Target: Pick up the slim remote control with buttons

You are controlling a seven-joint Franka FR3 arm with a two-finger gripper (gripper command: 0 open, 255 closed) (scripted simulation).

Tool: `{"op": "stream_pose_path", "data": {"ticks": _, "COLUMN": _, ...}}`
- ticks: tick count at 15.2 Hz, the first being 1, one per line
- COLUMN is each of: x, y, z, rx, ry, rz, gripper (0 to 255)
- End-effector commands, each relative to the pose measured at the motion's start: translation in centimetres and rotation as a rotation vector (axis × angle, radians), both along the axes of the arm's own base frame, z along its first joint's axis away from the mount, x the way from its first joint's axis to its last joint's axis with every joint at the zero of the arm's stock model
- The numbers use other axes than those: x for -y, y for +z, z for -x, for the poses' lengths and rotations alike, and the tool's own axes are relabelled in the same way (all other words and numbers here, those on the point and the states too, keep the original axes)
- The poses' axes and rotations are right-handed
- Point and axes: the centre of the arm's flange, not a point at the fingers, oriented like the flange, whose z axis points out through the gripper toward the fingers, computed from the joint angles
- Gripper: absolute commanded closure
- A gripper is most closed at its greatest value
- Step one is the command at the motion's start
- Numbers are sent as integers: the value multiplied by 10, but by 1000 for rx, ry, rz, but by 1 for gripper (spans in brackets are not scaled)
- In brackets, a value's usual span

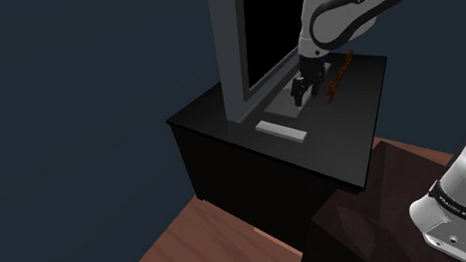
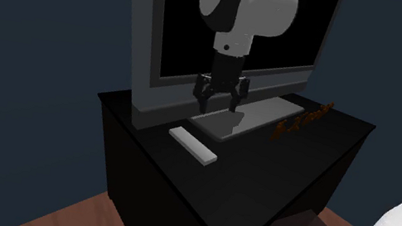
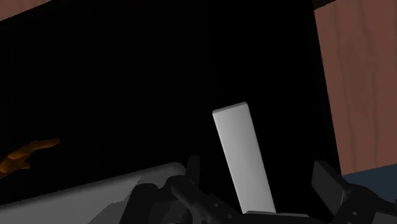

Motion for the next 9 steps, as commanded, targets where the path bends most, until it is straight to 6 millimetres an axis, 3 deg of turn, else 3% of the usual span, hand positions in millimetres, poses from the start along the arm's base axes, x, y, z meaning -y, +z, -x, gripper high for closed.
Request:
{"op": "stream_pose_path", "data": {"ticks": 1, "x": -3, "y": -21, "z": -14, "rx": -1, "ry": 22, "rz": 5, "gripper": 0}}
{"op": "stream_pose_path", "data": {"ticks": 9, "x": -20, "y": -109, "z": -72, "rx": -8, "ry": 104, "rz": 25, "gripper": 0}}
